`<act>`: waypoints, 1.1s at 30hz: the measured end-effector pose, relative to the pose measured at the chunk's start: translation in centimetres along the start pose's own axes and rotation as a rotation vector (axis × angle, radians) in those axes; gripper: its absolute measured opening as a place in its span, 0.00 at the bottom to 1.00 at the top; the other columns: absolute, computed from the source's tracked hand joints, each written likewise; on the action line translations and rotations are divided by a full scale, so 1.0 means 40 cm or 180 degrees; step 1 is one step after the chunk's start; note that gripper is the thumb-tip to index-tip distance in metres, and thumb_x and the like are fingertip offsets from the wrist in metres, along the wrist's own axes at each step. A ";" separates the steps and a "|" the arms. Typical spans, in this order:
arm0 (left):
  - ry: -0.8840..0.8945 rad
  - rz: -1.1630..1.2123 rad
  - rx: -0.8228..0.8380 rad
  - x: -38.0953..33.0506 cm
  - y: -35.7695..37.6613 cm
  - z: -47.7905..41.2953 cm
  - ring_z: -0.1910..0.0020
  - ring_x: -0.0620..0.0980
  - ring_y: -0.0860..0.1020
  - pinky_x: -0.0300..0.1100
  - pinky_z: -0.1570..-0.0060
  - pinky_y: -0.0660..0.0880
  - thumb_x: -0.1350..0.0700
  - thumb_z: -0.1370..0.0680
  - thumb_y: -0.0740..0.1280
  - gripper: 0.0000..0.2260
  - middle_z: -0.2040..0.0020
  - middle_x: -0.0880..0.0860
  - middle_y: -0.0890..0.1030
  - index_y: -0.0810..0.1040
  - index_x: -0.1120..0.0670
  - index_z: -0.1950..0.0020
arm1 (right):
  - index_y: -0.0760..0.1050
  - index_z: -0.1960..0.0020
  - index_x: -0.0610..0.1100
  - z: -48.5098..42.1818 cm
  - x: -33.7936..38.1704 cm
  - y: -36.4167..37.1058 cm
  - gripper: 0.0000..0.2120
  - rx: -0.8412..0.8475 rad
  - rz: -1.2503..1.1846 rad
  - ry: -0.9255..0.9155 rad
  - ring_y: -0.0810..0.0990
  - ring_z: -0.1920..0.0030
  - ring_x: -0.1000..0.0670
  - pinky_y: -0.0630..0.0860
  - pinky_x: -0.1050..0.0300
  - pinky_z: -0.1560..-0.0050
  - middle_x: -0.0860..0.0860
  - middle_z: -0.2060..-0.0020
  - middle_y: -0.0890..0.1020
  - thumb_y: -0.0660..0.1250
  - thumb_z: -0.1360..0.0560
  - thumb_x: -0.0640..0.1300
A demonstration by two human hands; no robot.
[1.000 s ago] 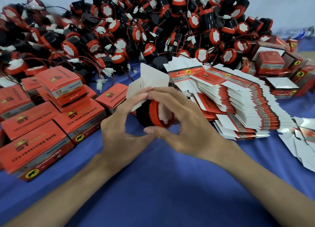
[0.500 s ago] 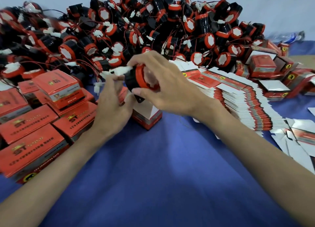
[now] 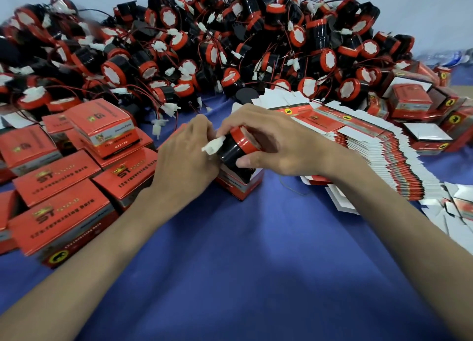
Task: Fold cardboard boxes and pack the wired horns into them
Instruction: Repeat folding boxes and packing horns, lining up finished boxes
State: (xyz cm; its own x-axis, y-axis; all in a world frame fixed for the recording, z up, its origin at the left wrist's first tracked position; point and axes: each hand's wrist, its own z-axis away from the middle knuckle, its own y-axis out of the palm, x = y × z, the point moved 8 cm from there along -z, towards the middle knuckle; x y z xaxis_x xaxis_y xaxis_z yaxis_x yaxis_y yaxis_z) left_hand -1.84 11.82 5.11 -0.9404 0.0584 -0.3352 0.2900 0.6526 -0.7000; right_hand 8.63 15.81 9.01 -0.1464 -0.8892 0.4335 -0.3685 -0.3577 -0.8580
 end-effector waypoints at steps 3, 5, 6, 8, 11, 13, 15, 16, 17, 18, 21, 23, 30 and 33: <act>-0.0187 0.0007 -0.0121 0.010 -0.002 -0.008 0.68 0.54 0.66 0.44 0.68 0.54 0.59 0.26 0.69 0.13 0.66 0.49 0.69 0.63 0.54 0.57 | 0.73 0.39 0.43 0.010 -0.004 -0.005 0.18 -0.0093 -0.0075 0.0024 0.74 0.53 0.52 0.69 0.61 0.48 0.35 0.53 0.75 0.70 0.27 0.43; -0.0213 0.0055 -0.0307 0.010 -0.017 0.008 0.68 0.56 0.69 0.45 0.64 0.61 0.61 0.28 0.70 0.12 0.67 0.48 0.69 0.66 0.55 0.54 | 0.73 0.38 0.41 0.011 -0.011 -0.012 0.18 -0.0217 0.0022 0.0036 0.68 0.60 0.62 0.66 0.67 0.52 0.37 0.51 0.74 0.72 0.27 0.39; -0.0213 0.0082 -0.0343 0.008 -0.022 0.021 0.67 0.58 0.72 0.47 0.64 0.65 0.61 0.28 0.70 0.13 0.65 0.49 0.72 0.67 0.56 0.50 | 0.73 0.38 0.40 0.011 -0.016 -0.014 0.19 -0.0254 0.0076 0.0067 0.67 0.61 0.63 0.64 0.69 0.53 0.38 0.49 0.73 0.72 0.27 0.37; -0.0203 0.0166 -0.0225 0.005 -0.017 0.043 0.59 0.58 0.77 0.51 0.62 0.73 0.60 0.28 0.68 0.17 0.57 0.55 0.79 0.67 0.56 0.42 | 0.73 0.37 0.39 0.012 -0.021 -0.010 0.19 -0.0246 0.0156 0.0129 0.67 0.58 0.64 0.63 0.70 0.52 0.39 0.47 0.72 0.71 0.27 0.36; 0.0082 0.0421 -0.0002 -0.018 0.003 0.066 0.43 0.54 0.72 0.44 0.48 0.72 0.66 0.29 0.66 0.22 0.41 0.60 0.74 0.68 0.61 0.35 | 0.72 0.36 0.41 0.014 -0.012 0.012 0.20 -0.0057 0.0378 0.0067 0.69 0.52 0.60 0.61 0.73 0.49 0.44 0.43 0.72 0.70 0.27 0.36; 0.0089 0.0757 0.0258 -0.026 0.021 0.069 0.36 0.54 0.69 0.42 0.41 0.71 0.68 0.28 0.62 0.26 0.33 0.60 0.69 0.65 0.63 0.30 | 0.72 0.36 0.41 0.017 -0.003 0.026 0.20 0.0054 0.0594 0.0017 0.71 0.45 0.54 0.66 0.64 0.40 0.44 0.41 0.71 0.70 0.27 0.36; -0.0001 0.1318 0.0458 -0.029 0.034 0.070 0.34 0.50 0.70 0.39 0.37 0.69 0.66 0.27 0.57 0.26 0.32 0.55 0.71 0.64 0.59 0.27 | 0.72 0.36 0.43 0.025 0.007 0.038 0.20 0.0115 0.0894 -0.0002 0.70 0.39 0.45 0.72 0.48 0.42 0.45 0.38 0.71 0.70 0.27 0.37; -0.0054 0.1579 0.0484 -0.026 0.036 0.073 0.35 0.46 0.72 0.36 0.38 0.68 0.64 0.24 0.56 0.24 0.34 0.51 0.73 0.65 0.55 0.28 | 0.72 0.36 0.44 0.030 0.010 0.042 0.21 0.0122 0.1057 -0.0008 0.69 0.37 0.45 0.75 0.48 0.47 0.46 0.37 0.70 0.70 0.27 0.37; -0.0115 0.1774 0.0469 -0.023 0.035 0.075 0.37 0.43 0.73 0.32 0.39 0.68 0.61 0.22 0.57 0.20 0.36 0.47 0.74 0.66 0.50 0.30 | 0.72 0.36 0.45 0.035 0.013 0.046 0.21 0.0124 0.1202 -0.0012 0.69 0.37 0.46 0.76 0.52 0.53 0.47 0.36 0.70 0.71 0.27 0.38; -0.0190 0.1915 0.0441 -0.017 0.033 0.077 0.39 0.40 0.74 0.31 0.41 0.68 0.58 0.20 0.57 0.17 0.38 0.44 0.75 0.66 0.46 0.33 | 0.71 0.36 0.47 0.040 0.015 0.049 0.22 0.0133 0.1319 0.0000 0.69 0.36 0.48 0.75 0.56 0.59 0.48 0.35 0.70 0.71 0.27 0.38; -0.0435 0.2243 0.0362 0.000 0.030 0.078 0.48 0.40 0.76 0.35 0.48 0.72 0.57 0.21 0.59 0.12 0.49 0.39 0.76 0.68 0.43 0.41 | 0.70 0.35 0.50 0.051 0.020 0.066 0.22 0.0191 0.1542 0.0031 0.67 0.33 0.49 0.73 0.57 0.66 0.51 0.32 0.67 0.70 0.27 0.41; -0.0443 0.2293 0.0346 0.000 0.028 0.079 0.55 0.50 0.75 0.46 0.55 0.73 0.60 0.24 0.59 0.11 0.56 0.46 0.75 0.68 0.45 0.47 | 0.70 0.35 0.50 0.055 0.023 0.076 0.22 0.0224 0.1595 -0.0041 0.68 0.33 0.48 0.77 0.54 0.66 0.51 0.31 0.68 0.70 0.26 0.41; -0.0215 0.1678 0.0223 -0.002 0.024 0.073 0.59 0.52 0.70 0.37 0.60 0.66 0.59 0.24 0.58 0.04 0.57 0.55 0.73 0.66 0.51 0.55 | 0.69 0.31 0.48 0.060 0.008 0.088 0.23 0.0221 0.1466 -0.0081 0.63 0.27 0.50 0.70 0.48 0.35 0.52 0.26 0.64 0.68 0.24 0.42; -0.0215 0.1626 0.0224 0.002 0.029 0.077 0.58 0.52 0.70 0.38 0.59 0.67 0.60 0.25 0.58 0.03 0.56 0.55 0.72 0.66 0.54 0.54 | 0.72 0.33 0.47 0.069 0.010 0.096 0.19 0.0062 0.1561 -0.0048 0.62 0.28 0.46 0.70 0.43 0.37 0.47 0.27 0.65 0.65 0.23 0.45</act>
State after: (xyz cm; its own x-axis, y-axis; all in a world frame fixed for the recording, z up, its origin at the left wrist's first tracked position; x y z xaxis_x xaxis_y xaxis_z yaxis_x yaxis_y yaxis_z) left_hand -1.04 10.27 2.33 -0.6629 0.3059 -0.6834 0.7224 0.5012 -0.4764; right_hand 9.70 13.30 5.11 -0.2851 -0.9581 -0.0269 -0.2423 0.0993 -0.9651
